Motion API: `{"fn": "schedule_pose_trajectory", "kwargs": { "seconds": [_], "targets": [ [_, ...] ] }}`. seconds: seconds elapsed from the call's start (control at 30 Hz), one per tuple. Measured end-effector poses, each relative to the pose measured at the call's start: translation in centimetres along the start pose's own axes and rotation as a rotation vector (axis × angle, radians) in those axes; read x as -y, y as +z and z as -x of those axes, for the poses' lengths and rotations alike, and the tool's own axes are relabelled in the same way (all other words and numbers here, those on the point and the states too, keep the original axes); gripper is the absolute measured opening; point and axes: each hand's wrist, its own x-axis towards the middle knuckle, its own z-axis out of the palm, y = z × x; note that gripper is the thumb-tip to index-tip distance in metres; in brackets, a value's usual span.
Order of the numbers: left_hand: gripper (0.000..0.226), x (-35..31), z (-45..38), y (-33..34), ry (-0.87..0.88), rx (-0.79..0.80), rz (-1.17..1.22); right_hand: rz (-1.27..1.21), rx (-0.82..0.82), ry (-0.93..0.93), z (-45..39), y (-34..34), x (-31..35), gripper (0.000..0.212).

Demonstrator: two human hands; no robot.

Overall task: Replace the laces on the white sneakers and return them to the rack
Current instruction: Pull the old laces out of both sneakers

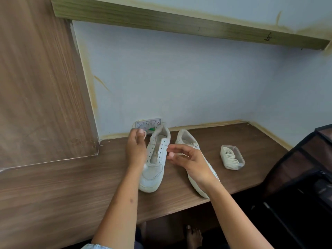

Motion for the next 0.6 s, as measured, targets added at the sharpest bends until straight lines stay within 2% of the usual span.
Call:
{"fn": "schedule_pose_trajectory", "kwargs": {
  "seconds": [0.03,0.1,0.2,0.3,0.4,0.47,0.53,0.6],
  "targets": [
    [0.026,0.9,-0.6,-0.6,0.052,-0.067,-0.172,0.032,-0.018,0.002,0.0,0.0,-0.2,0.023],
    [0.030,2.5,-1.7,-1.5,0.046,-0.127,-0.352,0.076,-0.060,0.004,0.0,-0.4,-0.7,0.015],
    [0.032,4.3,-2.9,-2.2,0.006,-0.093,-0.580,0.106,-0.116,0.029,0.2,-1.2,-1.4,0.010],
    [0.023,4.4,-3.0,-2.5,-0.019,-0.088,-0.622,0.072,-0.134,0.057,0.7,-2.0,-1.9,0.011],
    [0.014,4.6,-3.2,-2.6,-0.108,-0.055,-0.524,0.120,-0.122,0.055,1.1,-2.8,-2.4,0.011],
    [0.035,5.4,-3.3,-2.8,-0.167,0.063,-0.530,0.156,-0.112,0.050,1.3,-3.1,-2.7,0.010],
    [0.057,6.0,-3.7,-3.0,-0.214,0.168,-0.658,0.185,-0.118,0.038,1.4,-3.3,-2.8,0.010],
    [0.060,6.0,-4.1,-3.0,-0.217,0.179,-0.823,0.259,-0.148,0.000,1.5,-3.6,-2.9,0.010]
  ]
}}
